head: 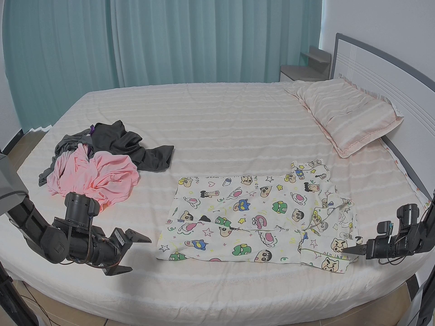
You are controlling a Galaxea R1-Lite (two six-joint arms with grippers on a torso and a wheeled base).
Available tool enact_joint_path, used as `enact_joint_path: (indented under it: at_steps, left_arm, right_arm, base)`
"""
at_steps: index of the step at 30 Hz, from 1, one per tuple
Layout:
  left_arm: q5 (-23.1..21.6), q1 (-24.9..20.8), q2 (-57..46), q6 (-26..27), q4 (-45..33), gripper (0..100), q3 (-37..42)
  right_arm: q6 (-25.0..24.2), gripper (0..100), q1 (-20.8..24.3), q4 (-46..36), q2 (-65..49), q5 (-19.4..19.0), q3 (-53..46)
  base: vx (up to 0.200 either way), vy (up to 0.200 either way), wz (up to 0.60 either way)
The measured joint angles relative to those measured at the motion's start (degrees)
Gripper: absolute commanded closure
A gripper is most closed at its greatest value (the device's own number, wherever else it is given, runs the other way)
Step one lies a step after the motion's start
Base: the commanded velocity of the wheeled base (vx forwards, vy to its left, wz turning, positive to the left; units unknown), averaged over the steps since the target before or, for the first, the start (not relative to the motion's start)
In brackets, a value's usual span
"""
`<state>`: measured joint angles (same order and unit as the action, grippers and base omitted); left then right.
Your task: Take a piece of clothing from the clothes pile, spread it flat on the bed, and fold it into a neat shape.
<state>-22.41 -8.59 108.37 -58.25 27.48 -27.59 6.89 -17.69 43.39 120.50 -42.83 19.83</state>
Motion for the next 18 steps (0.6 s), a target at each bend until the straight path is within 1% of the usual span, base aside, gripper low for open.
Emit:
enact_joint_path:
  at_steps: [4,11,18]
  left_arm:
    - [0.0,0.0,0.0,0.0,0.0,0,0.0]
    - [0.0,0.0,0.0,0.0,0.0,0,0.0]
    - [0.0,0.0,0.0,0.0,0.0,0,0.0]
  right_arm:
    - [-0.2,100,-0.2,0.2,0.1,-1.2,-0.1]
    - [-0.9,100,-0.4,0.2,-1.0,-2.1,-0.1]
    - [-4.7,100,-0.2,0.2,-3.4,-2.8,1.9]
  base:
    - [0.0,0.0,0.0]
    - [0.0,0.0,0.0]
    - [0.0,0.0,0.0]
